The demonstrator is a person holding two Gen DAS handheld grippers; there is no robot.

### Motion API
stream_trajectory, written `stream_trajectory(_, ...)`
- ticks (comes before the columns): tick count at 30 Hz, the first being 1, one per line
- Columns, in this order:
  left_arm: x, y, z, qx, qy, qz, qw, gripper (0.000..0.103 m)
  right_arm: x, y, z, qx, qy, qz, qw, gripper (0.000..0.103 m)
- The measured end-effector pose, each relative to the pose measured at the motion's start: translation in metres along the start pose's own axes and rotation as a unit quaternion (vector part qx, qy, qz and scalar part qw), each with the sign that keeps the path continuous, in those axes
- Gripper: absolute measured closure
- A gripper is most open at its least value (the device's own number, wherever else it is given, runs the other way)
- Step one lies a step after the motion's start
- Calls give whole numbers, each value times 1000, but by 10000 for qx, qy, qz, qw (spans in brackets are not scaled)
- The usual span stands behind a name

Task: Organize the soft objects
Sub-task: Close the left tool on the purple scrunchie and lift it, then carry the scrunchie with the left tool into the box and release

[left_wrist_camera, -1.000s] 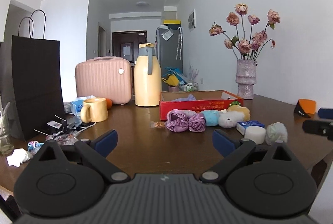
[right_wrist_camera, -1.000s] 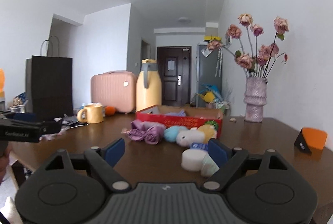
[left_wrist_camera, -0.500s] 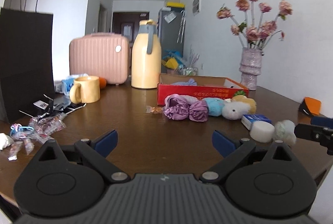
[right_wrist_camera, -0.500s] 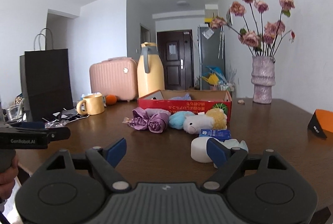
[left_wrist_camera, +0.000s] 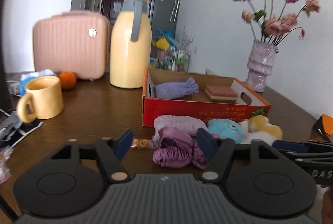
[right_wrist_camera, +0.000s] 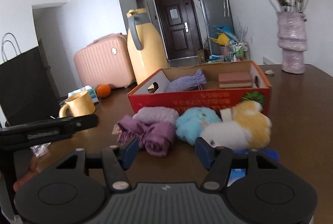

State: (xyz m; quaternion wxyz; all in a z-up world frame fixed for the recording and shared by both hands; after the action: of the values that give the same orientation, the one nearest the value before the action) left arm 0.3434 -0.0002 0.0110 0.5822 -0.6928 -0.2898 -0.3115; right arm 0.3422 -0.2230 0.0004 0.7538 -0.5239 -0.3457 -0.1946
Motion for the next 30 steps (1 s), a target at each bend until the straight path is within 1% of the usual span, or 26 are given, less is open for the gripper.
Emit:
stream_trajectory(2,10,20,-1,-114,46,128,9998,42,14,23,0,7,17,86,10000,45)
stream_trajectory(4,17,40,-1,-196,69,298,9993,50,26,43,1,8,45,191,9998,47)
stream_trajectory(5,19,48,-1,-232,78,396,9989,59,31,53,2,5,47,257,9997,49)
stream_trajectory(6,19,57,-1,-278,69,516,9983,71,35,63,3,7,65,320,9995,50)
stream_trajectory(7,19,65,1,-353,51,654,9972,77,37,70,4,19,82,359,9993,53)
stream_trajectory(8,17,72,3,-433,16,791,9959,81,38,79,4,42,128,415,9990,58)
stream_trajectory(9,15,76,5,-512,-14,874,9949,84,38,86,3,86,183,481,9986,61)
stream_trajectory(10,14,78,7,-545,-37,895,9945,86,38,94,2,136,250,568,9980,69)
stream_trajectory(11,13,79,8,-562,-57,913,9942,91,38,98,1,186,300,634,9974,75)
stream_trajectory(12,12,79,9,-605,-55,931,9938,93,37,102,-1,257,360,650,9969,76)
stream_trajectory(14,13,75,8,-683,4,873,9938,95,35,103,0,284,363,639,9969,84)
stream_trajectory(16,10,66,3,-664,100,776,9947,96,33,94,4,312,277,560,9976,87)
stream_trajectory(18,8,52,-2,-714,151,684,9950,96,29,82,9,304,163,459,9984,88)
stream_trajectory(23,-13,-3,-15,-1017,199,355,9940,96,8,29,17,362,-26,248,9990,89)
stream_trajectory(27,-39,-44,-28,-1144,210,242,9929,96,-21,-17,21,425,-111,45,9990,89)
stream_trajectory(30,-58,-64,-39,-1184,180,251,9925,96,-48,-46,24,329,-105,-87,9994,89)
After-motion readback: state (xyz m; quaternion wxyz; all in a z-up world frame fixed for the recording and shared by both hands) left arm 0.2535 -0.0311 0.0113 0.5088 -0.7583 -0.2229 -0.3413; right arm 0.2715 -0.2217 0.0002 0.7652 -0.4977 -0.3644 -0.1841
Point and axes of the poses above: each gripper's, at about its wrist camera, not at the fingertips, and y roughly the way its jaws point, z to its left, x to its top, the point moved 3 cm from there along y, roughly the way its jaws point, and after that the axes turned 14 degrees about z, right-handed, at the moved point
